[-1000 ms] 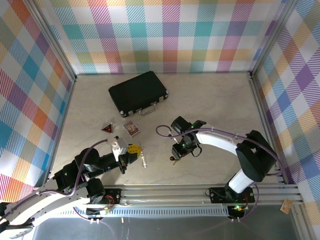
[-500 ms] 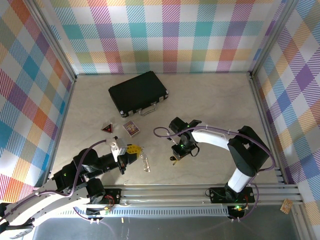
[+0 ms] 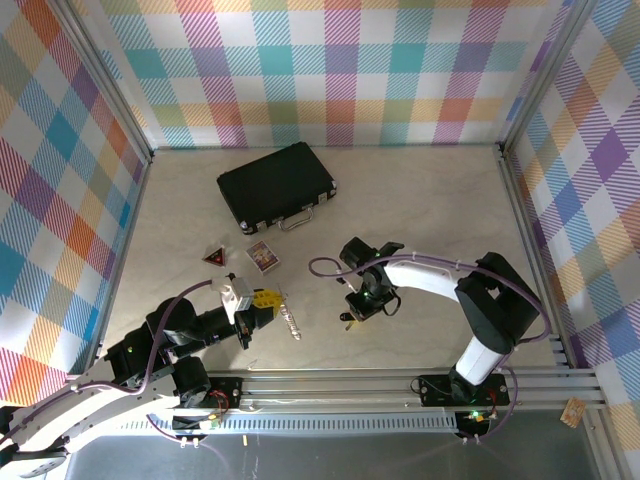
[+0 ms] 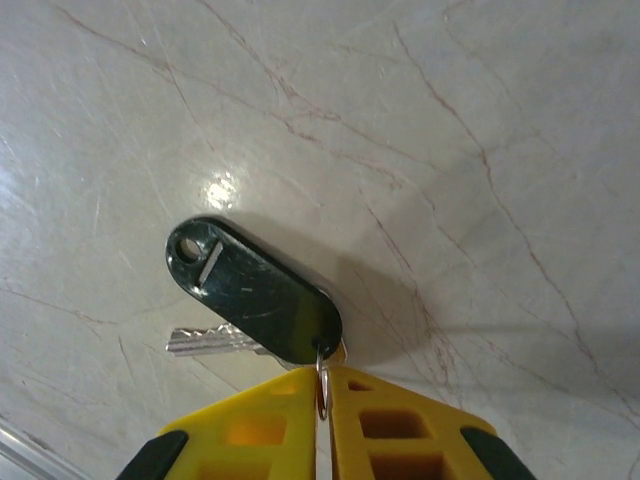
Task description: Put the keys on the keyring
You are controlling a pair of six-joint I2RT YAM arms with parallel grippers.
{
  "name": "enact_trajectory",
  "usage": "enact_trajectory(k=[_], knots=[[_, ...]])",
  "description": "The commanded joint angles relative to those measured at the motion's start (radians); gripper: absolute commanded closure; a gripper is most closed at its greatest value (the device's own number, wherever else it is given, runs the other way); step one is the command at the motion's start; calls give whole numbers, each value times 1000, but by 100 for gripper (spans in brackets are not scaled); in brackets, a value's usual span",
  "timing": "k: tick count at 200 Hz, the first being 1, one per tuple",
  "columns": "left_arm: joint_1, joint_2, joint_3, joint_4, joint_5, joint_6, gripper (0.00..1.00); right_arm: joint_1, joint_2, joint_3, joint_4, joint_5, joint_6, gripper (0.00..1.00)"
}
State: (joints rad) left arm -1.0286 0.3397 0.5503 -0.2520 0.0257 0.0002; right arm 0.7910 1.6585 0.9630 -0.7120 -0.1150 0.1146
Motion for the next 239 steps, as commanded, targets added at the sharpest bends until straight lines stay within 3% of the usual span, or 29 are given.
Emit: enact_trajectory(k=[1,85,136,167,202,227,239], knots=[[7,-15,-7,61,9,12,100,-7,-40,-22,-21,-14,10,89],[7,-21,-10,65,13,9,100,-1,-117,-88,43,9,101,100],[7,-33,-10,67,22,7,100,65,-284,-278,348,113,329,100],[7,-34,-4,65,27,7,100,119,-327,-411,570,220,381,100],[7,-45,-10,66,27,0,100,164,-374,-556,831,258,365,100],[7,-47,-6,62,26,0,100,172,-371,-579,857,251,356,100],[7,-47,-7,62,26,1,100,177,-374,-577,840,249,355,94]])
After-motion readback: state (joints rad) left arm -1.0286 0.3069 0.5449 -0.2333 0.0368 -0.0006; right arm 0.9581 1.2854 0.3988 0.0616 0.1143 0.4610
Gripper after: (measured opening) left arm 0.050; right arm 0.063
